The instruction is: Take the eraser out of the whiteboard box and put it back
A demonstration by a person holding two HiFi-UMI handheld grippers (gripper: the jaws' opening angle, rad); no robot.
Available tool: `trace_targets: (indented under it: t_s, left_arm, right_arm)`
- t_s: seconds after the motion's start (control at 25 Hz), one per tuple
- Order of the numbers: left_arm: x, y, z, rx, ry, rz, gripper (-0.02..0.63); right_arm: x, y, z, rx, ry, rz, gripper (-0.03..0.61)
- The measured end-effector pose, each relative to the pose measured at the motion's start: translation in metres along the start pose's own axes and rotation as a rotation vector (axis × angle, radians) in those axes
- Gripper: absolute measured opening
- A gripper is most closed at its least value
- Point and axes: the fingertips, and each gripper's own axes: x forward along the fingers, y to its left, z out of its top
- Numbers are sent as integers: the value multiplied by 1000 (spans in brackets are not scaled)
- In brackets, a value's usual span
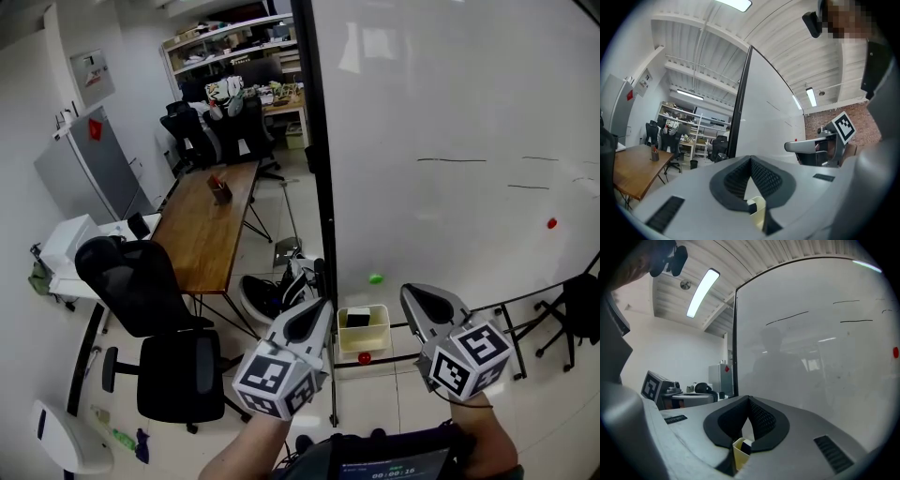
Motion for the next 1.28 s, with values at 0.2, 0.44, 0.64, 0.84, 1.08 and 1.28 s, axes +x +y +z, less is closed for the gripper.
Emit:
trace_targets:
  t_s: [0.2, 0.44, 0.64, 0.84, 1.08, 1.28]
  left_arm:
    - [21, -31, 0, -3, -15, 27, 29]
    - [48, -84, -9, 2, -1, 58, 29]
    - [54, -107, -20, -14, 19, 102, 29]
    - [31, -131, -17, -6, 18, 77, 29]
    - [6, -149, -12, 29, -15, -4, 29]
    - [-18, -166, -15, -2, -45, -77, 29]
  right_arm:
    - [-24, -29, 4, 6, -16, 28, 21]
    - [-61, -72, 6, -5, -31, 79, 21]
    - [-79, -90, 0, 10, -35, 116, 21]
    - [-106, -79, 0, 14, -53, 97, 20]
    - [-142, -58, -4, -2, -59, 14, 20]
    - [-177, -40, -9, -35, -44, -60, 20]
